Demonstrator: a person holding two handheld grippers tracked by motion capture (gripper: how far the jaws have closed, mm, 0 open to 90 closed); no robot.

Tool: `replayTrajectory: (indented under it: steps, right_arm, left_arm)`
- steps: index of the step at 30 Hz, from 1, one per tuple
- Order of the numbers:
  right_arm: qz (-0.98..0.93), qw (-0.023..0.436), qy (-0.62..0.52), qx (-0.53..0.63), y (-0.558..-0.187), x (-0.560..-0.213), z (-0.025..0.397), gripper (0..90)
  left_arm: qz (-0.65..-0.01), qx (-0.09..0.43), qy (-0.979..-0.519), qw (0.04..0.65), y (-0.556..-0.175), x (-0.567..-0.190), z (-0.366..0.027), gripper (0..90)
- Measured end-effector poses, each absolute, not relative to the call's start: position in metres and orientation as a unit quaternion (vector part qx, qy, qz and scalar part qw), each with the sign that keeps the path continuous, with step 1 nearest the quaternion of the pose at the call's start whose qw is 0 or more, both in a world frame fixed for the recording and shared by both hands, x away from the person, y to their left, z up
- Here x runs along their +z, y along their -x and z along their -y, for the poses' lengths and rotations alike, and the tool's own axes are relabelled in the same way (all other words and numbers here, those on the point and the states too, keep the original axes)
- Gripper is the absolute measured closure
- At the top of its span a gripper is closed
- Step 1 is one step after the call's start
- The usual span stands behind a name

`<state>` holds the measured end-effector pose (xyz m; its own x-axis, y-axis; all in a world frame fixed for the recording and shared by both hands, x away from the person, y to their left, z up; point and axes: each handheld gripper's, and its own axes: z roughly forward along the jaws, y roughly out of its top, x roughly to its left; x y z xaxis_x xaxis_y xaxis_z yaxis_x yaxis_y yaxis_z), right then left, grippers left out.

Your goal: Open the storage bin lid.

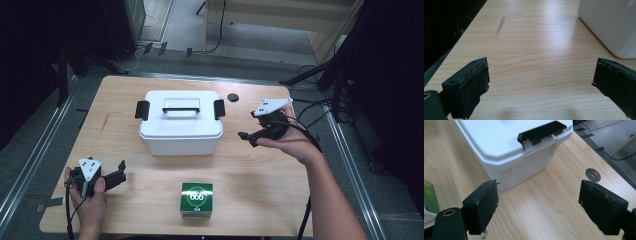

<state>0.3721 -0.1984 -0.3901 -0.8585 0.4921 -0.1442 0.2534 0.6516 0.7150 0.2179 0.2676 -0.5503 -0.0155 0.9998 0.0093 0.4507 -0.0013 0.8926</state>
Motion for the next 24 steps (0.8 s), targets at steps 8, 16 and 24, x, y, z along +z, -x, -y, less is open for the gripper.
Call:
replayTrajectory:
  steps: [8, 16, 24]
  right_arm:
    - [-0.913, 0.159, -0.187, 0.326, -0.385, -0.382, 0.185, 18.1]
    - [-0.939, 0.137, -0.161, 0.272, -0.400, -0.377, 0.167, 23.9]
    - [-0.956, 0.129, -0.126, 0.231, -0.406, -0.360, 0.150, 28.3]
  left_arm:
    - [-0.609, 0.377, -0.598, 0.361, -0.220, -0.550, -0.268, 1.1]
    - [-0.609, 0.371, -0.601, 0.360, -0.221, -0.550, -0.268, 1.1]
    - [-0.610, 0.369, -0.602, 0.361, -0.222, -0.550, -0.268, 1.1]
